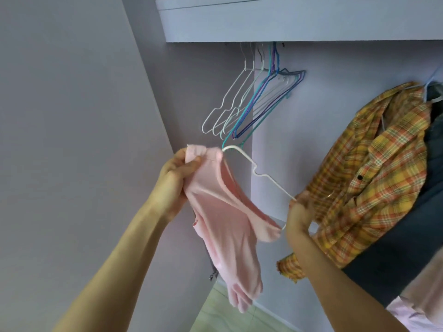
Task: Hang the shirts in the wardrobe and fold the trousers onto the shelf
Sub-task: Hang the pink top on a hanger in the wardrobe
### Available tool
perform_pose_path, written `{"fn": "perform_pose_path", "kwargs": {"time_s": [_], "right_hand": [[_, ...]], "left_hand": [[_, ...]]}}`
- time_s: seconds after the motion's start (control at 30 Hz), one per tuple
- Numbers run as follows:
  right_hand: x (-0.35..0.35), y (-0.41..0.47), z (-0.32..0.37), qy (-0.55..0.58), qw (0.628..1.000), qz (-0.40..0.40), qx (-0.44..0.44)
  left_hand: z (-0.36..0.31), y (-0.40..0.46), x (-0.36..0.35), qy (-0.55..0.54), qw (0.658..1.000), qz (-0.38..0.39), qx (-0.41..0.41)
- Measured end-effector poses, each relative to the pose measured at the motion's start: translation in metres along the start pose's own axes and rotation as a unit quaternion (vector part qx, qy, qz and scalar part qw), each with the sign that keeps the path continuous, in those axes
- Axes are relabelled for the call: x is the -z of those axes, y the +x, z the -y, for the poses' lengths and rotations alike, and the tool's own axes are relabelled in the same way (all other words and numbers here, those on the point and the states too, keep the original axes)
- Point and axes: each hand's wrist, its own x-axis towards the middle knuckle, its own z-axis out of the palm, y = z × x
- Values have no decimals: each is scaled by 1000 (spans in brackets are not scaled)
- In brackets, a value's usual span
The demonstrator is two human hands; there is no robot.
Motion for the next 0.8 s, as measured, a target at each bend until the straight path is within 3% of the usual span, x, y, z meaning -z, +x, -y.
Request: {"fn": "perform_pose_path", "kwargs": {"time_s": [0.1,0.17,0.33,0.4,0.5,0.57,0.7,0.8], "right_hand": [[1,10,25,-123,972,28,200],[4,18,40,-197,934,43,296],[0,12,56,-304,859,123,394],[-5,8,62,-300,852,146,403],[-13,7,70,-293,859,134,399],[-14,6,72,-323,837,157,413],[-10,0,72,-350,815,194,419],[-12,-10,75,-356,799,230,427]], "left_hand": [[5,1,15,17,994,-106,-12],[12,-1,22,22,994,-106,1],[25,-5,17,87,994,-62,15],[28,-5,16,167,985,-47,22],[34,-6,20,339,940,-29,21],[36,-9,23,431,901,-35,18],[37,-9,29,570,811,-136,-2],[51,-11,27,627,778,-28,-37]]}}
